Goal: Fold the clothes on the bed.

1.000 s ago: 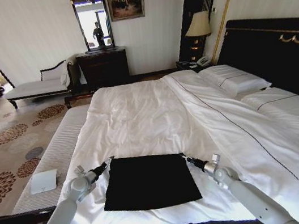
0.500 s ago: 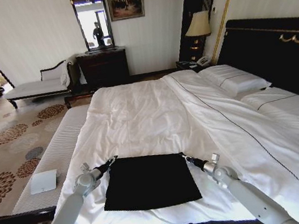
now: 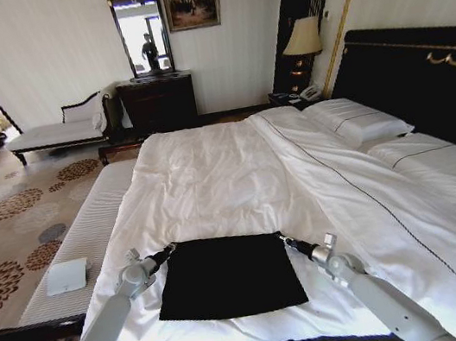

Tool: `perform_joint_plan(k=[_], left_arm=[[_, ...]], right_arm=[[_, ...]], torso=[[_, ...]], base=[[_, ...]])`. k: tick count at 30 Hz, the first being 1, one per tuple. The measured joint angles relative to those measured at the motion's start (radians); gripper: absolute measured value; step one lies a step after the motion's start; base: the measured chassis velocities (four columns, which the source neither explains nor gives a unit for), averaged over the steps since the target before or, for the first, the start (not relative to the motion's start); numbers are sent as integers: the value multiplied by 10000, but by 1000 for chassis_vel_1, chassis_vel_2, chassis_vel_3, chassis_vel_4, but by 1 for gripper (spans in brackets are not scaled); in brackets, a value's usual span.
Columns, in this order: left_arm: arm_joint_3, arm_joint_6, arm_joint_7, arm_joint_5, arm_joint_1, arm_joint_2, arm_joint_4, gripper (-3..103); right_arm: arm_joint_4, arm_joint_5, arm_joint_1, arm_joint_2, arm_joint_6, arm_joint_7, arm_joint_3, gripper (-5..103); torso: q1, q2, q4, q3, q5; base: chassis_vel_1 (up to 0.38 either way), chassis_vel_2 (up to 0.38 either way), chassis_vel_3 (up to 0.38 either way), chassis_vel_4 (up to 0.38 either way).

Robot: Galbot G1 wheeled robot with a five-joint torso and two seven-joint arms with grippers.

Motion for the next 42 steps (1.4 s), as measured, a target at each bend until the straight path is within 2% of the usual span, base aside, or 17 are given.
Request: perform_joint_plan(k=[1,3,9,11,12,17,23,29,34,42], left_arm=[[0,-40,13,43,20,4,0,3],[-2,-111,73,125,58,29,-3,1],[-6,-227,167,265,86,85,-19,1],[-6,-577,364,721,102,114,-99,1],[-6,-577,364,721,102,114,-99,1],[-158,-838,564,972,211,364,-787,1],[-435,-1028,662,1097,365,702,-1719,1],[-767,-1337,754,1356,517,918,-2498,1],[-1085,-1548,784,1356,599,1168,-3375,1],[-1460,-1797,731,1243,462,1642,-4336,1]], right_arm=[[9,2,-6,-6,2,2,5,1],[24,4,-19,-11,6,5,17,1],[46,4,-29,-2,15,17,29,1],[150,-3,-45,4,19,64,55,1],[150,-3,-45,4,19,64,55,1],[708,-103,-114,-92,169,345,159,1],[1755,-1389,-268,-386,819,441,313,1],[2565,-2084,-350,-572,1525,757,624,1],[3461,-2366,-436,-762,1890,1086,987,1],[4642,-2402,-544,-956,2023,1764,1562,1]], torso=[[0,0,0,0,0],[0,0,0,0,0],[0,0,0,0,-1],[0,0,-1,1,-1],[0,0,-1,1,-1],[0,0,-1,0,0],[0,0,0,0,0],[0,0,1,0,0],[0,0,0,0,0],[0,0,0,-1,0]], base=[[0,0,0,0],[0,0,0,0],[0,0,0,0],[0,0,0,0],[0,0,0,0],[0,0,0,0],[0,0,0,0],[0,0,0,0],[0,0,0,0],[0,0,0,0]])
